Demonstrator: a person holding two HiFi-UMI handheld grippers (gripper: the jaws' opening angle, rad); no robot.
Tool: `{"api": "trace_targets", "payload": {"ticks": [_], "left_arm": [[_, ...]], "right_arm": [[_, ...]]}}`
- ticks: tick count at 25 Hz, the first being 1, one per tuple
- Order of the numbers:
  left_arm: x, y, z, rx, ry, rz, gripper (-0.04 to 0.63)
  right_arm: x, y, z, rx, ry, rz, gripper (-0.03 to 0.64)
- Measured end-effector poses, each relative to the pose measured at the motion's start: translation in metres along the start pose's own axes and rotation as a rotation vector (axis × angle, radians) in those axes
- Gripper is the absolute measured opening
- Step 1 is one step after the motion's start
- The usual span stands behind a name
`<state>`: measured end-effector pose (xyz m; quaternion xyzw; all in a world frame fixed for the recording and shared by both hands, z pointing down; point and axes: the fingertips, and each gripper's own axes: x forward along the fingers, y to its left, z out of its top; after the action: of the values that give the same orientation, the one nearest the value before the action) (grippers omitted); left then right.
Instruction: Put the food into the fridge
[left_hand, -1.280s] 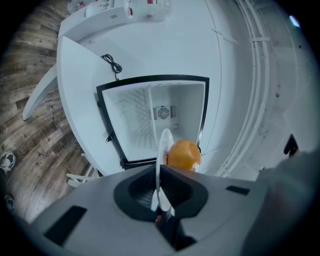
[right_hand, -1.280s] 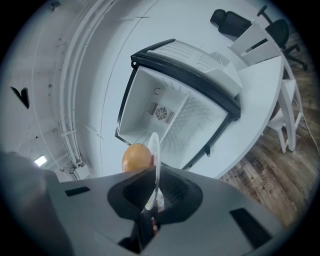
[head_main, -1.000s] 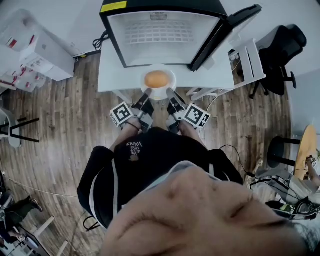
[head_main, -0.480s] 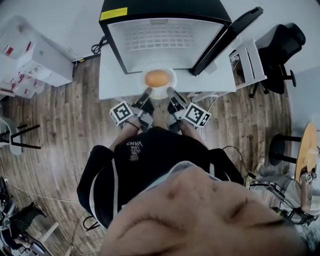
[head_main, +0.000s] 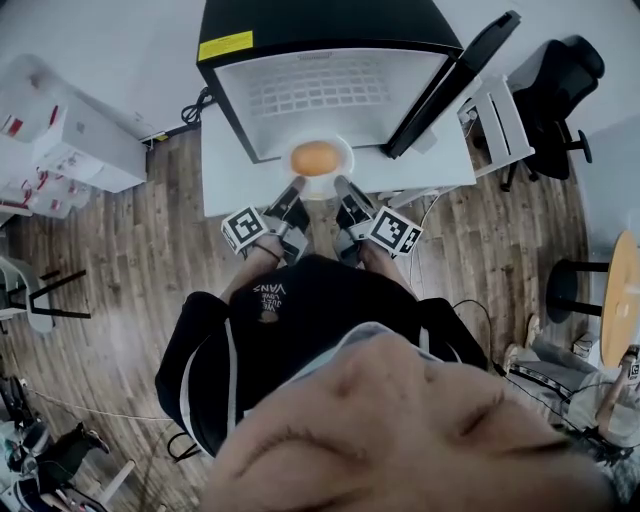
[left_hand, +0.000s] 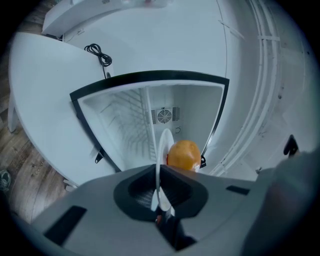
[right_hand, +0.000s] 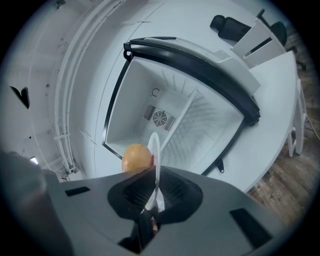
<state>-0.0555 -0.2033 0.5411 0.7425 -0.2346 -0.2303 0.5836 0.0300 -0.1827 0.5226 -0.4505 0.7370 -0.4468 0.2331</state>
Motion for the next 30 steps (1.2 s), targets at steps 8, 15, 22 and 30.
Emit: {"api": "trace_targets", "payload": {"ticks": [8, 15, 22, 30], "left_arm": [[0.005, 0.0, 0.005, -0.016, 0.032, -0.029, 0.029], [0.013, 0.006, 0.006, -0.027, 0.029, -0.011, 0.029], [0.034, 0.004, 0.014, -0.024, 0.002, -0.01, 0.029], [0.058, 0.005, 0.026, -0.023, -0.009, -0.002, 0.029]], "right_arm": [[0.005, -0.002, -0.001, 0.007, -0.028, -0.024, 0.023], [0.008, -0.008, 0.006, 0.013, -0.017, -0.031, 0.023], [0.021, -0.015, 0.026, 0.007, 0.006, -0.018, 0.023], [0.036, -0.021, 0.049, 0.001, 0.008, -0.007, 0.023]]}}
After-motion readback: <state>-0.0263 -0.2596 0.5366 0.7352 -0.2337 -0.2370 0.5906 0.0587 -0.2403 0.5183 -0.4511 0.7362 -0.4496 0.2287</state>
